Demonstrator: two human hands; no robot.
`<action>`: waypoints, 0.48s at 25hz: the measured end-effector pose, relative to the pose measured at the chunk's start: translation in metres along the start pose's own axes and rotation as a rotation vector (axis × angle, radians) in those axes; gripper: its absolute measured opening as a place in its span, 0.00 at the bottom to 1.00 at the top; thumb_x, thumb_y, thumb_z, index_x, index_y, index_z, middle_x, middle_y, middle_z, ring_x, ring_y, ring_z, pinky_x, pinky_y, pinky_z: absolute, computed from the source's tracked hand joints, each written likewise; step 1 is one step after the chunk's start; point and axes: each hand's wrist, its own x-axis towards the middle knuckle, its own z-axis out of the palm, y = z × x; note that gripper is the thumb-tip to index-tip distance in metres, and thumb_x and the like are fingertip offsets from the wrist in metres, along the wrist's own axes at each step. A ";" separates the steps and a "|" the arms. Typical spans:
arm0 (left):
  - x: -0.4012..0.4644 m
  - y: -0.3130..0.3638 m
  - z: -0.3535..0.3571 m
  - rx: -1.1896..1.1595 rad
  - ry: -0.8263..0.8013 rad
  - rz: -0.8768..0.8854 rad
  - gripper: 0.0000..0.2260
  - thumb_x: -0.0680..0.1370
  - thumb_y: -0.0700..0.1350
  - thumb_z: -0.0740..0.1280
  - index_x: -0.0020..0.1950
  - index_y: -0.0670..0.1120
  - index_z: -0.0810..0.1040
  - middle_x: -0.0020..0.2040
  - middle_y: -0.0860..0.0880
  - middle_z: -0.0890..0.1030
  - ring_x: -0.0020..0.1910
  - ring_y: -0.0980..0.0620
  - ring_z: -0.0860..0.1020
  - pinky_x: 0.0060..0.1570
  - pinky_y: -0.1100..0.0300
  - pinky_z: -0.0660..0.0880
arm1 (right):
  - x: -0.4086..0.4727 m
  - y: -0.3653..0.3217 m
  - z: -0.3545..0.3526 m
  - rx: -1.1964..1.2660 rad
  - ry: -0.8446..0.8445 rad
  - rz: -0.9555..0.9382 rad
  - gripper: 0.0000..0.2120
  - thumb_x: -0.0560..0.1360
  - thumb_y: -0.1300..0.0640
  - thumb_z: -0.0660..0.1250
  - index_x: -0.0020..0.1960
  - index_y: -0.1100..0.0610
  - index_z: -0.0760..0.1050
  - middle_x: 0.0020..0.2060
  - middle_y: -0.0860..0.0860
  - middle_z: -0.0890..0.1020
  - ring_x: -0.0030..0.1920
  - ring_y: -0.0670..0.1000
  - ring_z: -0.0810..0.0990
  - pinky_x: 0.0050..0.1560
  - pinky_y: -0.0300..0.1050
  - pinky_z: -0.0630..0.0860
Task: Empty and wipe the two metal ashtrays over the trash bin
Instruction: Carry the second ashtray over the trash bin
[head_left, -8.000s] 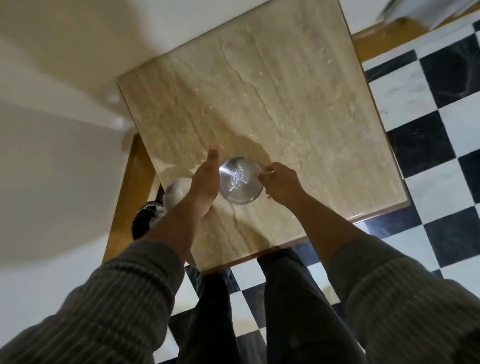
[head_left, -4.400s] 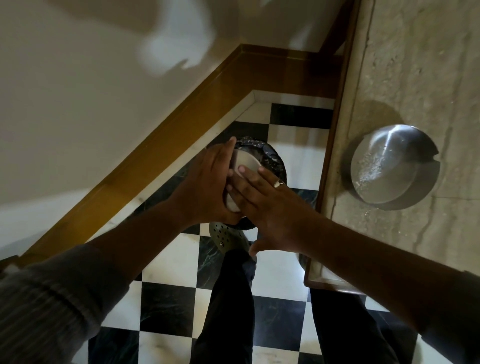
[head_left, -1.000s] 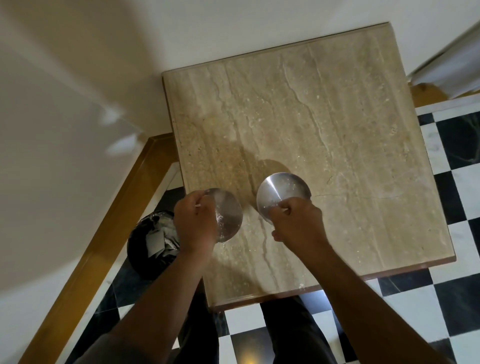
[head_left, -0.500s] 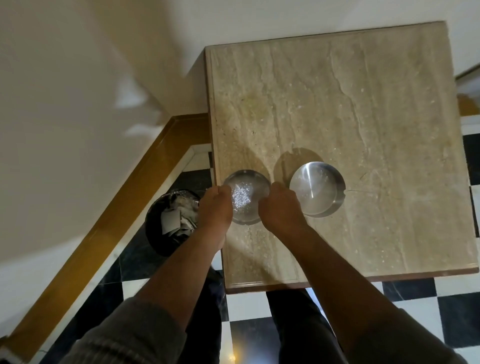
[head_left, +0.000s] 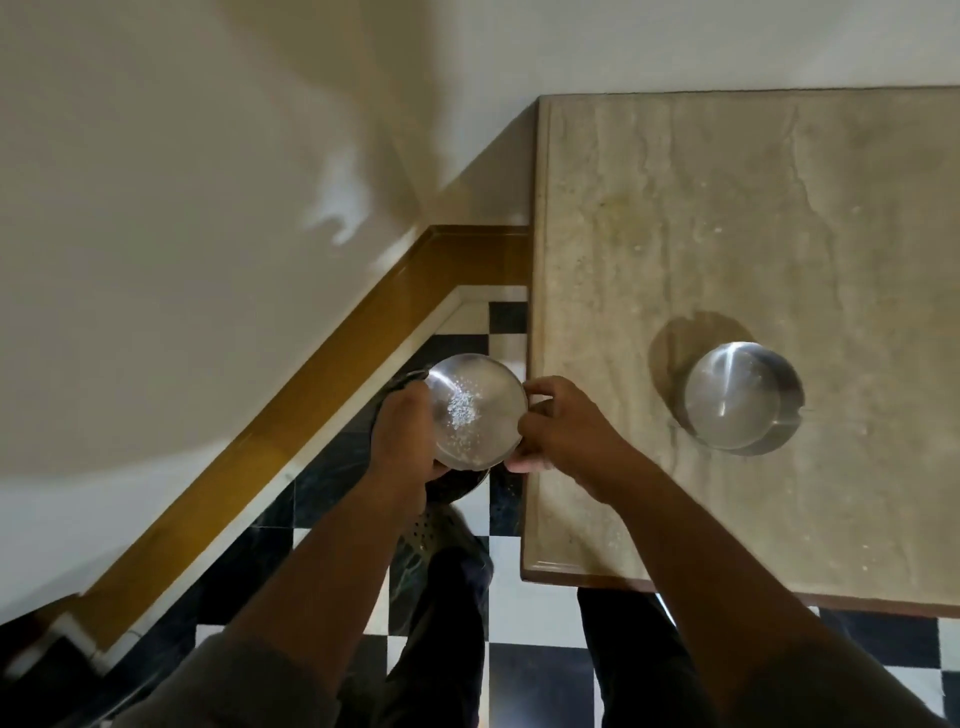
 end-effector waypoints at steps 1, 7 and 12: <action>0.002 0.001 -0.008 -0.012 0.010 0.001 0.19 0.83 0.51 0.57 0.67 0.42 0.75 0.57 0.42 0.80 0.52 0.43 0.80 0.52 0.42 0.81 | 0.004 0.000 0.005 0.028 -0.058 0.018 0.23 0.76 0.69 0.63 0.69 0.57 0.67 0.58 0.61 0.79 0.43 0.60 0.87 0.46 0.55 0.85; 0.039 -0.008 -0.050 0.082 -0.008 -0.046 0.17 0.82 0.41 0.66 0.71 0.43 0.71 0.66 0.38 0.75 0.62 0.39 0.77 0.49 0.52 0.81 | 0.032 0.007 0.047 0.109 -0.217 0.104 0.23 0.76 0.73 0.64 0.69 0.63 0.69 0.63 0.63 0.77 0.57 0.62 0.82 0.44 0.49 0.85; 0.070 -0.020 -0.087 -0.111 -0.125 -0.149 0.28 0.78 0.65 0.60 0.70 0.47 0.72 0.66 0.43 0.78 0.63 0.40 0.78 0.44 0.48 0.82 | 0.043 0.012 0.063 -0.068 -0.227 0.020 0.25 0.75 0.74 0.66 0.68 0.57 0.69 0.63 0.57 0.74 0.59 0.61 0.80 0.51 0.56 0.84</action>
